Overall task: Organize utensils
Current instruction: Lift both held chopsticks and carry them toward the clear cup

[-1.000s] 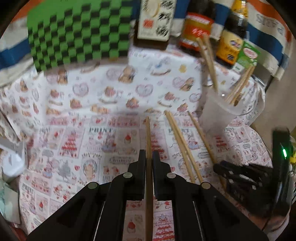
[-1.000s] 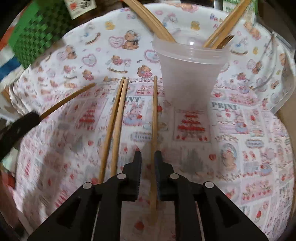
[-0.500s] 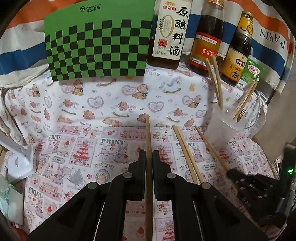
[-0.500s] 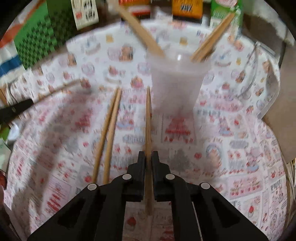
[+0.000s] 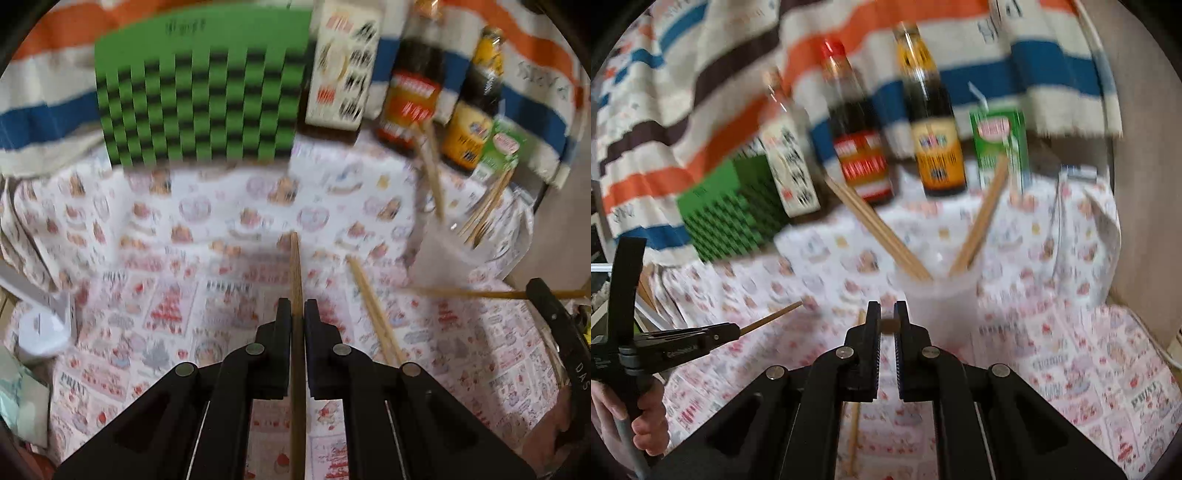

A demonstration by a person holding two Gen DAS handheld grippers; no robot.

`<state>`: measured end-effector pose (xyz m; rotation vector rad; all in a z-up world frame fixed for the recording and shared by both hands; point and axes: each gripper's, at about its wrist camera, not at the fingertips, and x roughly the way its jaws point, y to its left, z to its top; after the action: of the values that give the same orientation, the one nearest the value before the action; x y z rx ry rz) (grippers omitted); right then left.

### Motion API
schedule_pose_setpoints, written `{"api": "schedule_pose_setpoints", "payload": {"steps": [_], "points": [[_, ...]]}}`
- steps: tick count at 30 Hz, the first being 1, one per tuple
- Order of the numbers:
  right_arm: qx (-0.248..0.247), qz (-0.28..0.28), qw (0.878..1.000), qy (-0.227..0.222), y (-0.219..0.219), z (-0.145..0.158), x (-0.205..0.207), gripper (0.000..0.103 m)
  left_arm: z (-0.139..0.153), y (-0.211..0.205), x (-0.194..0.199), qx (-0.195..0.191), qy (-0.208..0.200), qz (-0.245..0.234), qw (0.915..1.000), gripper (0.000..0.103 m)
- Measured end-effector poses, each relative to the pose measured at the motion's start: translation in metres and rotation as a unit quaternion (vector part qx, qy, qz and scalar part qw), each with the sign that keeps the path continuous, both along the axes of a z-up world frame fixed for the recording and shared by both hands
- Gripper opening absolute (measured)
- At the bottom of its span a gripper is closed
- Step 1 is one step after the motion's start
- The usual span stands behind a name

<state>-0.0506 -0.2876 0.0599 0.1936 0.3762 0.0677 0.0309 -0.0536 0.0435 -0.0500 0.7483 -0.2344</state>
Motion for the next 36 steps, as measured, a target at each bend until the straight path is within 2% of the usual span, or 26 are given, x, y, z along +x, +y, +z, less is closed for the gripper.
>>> {"api": "schedule_pose_setpoints", "payload": {"steps": [4, 6, 7, 10, 13, 15, 19, 24, 29, 32, 34, 36], "points": [[0.002, 0.002, 1.000, -0.020, 0.004, 0.005, -0.010, 0.008, 0.015, 0.003, -0.011, -0.019, -0.037, -0.013, 0.9990, 0.006], [0.006, 0.003, 1.000, -0.023, 0.003, 0.006, -0.010, 0.008, 0.018, 0.002, -0.010, -0.013, -0.036, -0.018, 0.9991, 0.006], [0.008, 0.003, 1.000, -0.025, 0.002, 0.007, -0.011, 0.008, 0.016, 0.002, -0.008, -0.007, -0.027, -0.015, 0.9995, 0.006], [0.010, 0.003, 1.000, -0.028, 0.001, 0.007, -0.012, 0.008, -0.003, -0.001, 0.006, 0.024, 0.033, -0.014, 0.9991, 0.006], [0.010, 0.003, 1.000, -0.028, 0.001, 0.007, -0.012, 0.008, -0.022, -0.002, 0.018, 0.023, 0.086, -0.023, 0.9958, 0.006], [0.010, 0.005, 1.000, -0.029, 0.001, 0.007, -0.012, 0.008, -0.028, 0.000, 0.021, 0.009, 0.098, -0.021, 0.9949, 0.006], [0.011, 0.003, 0.999, -0.030, 0.001, 0.006, -0.012, 0.008, -0.038, -0.005, 0.022, 0.041, 0.115, -0.018, 0.9924, 0.006], [0.017, -0.002, 0.999, -0.033, -0.004, 0.006, -0.010, 0.008, -0.059, -0.008, 0.029, 0.041, 0.159, -0.015, 0.9863, 0.006], [0.034, -0.004, 0.999, -0.037, -0.015, 0.008, -0.007, 0.008, -0.061, -0.011, 0.032, 0.049, 0.155, -0.015, 0.9865, 0.006], [0.050, -0.008, 0.998, -0.031, -0.024, 0.004, -0.001, 0.008, -0.059, -0.016, 0.038, 0.071, 0.134, -0.016, 0.9883, 0.009], [0.074, 0.001, 0.997, -0.025, -0.032, 0.001, 0.003, 0.008, -0.059, -0.017, 0.048, 0.086, 0.129, -0.007, 0.9880, 0.014], [0.099, 0.011, 0.995, -0.017, -0.039, -0.001, 0.006, 0.008, -0.060, -0.023, 0.062, 0.092, 0.131, -0.004, 0.9871, 0.015]]}}
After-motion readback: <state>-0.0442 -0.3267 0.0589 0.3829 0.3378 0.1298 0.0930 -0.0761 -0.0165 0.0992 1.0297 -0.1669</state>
